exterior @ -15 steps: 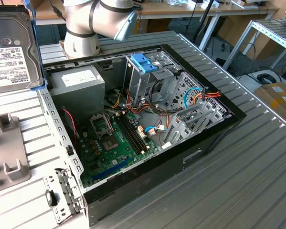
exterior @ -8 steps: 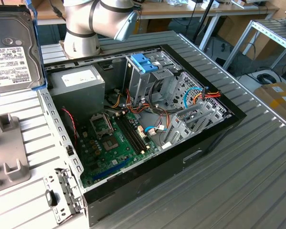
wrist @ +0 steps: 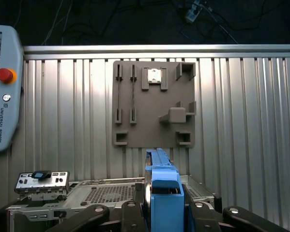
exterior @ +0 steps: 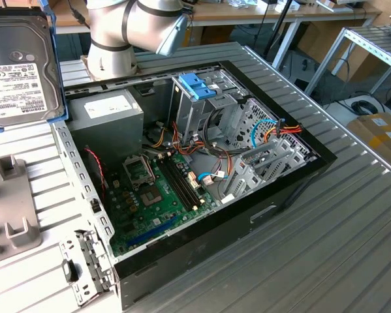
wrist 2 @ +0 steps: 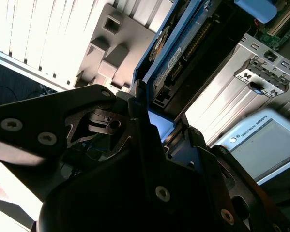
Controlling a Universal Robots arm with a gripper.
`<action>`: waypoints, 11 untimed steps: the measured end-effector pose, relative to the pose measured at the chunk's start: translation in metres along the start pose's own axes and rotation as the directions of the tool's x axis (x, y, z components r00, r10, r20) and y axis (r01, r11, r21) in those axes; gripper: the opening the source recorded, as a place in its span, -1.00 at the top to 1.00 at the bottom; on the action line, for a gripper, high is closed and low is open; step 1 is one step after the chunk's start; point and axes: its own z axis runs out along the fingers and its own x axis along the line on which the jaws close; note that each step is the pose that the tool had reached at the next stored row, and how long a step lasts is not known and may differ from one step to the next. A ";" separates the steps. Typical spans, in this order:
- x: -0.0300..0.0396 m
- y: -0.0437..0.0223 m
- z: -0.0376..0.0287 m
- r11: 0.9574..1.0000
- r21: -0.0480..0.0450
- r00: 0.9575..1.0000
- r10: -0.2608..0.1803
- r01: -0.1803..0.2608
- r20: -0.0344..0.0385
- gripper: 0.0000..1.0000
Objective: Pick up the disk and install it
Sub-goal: 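Pick up the disk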
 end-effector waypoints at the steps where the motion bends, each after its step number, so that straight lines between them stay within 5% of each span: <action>1: 0.0000 -0.0004 -0.0001 1.000 0.000 1.000 0.000 0.000 0.000 0.26; 11: -0.0003 -0.0072 -0.0005 1.000 0.000 1.000 0.000 0.000 0.000 0.26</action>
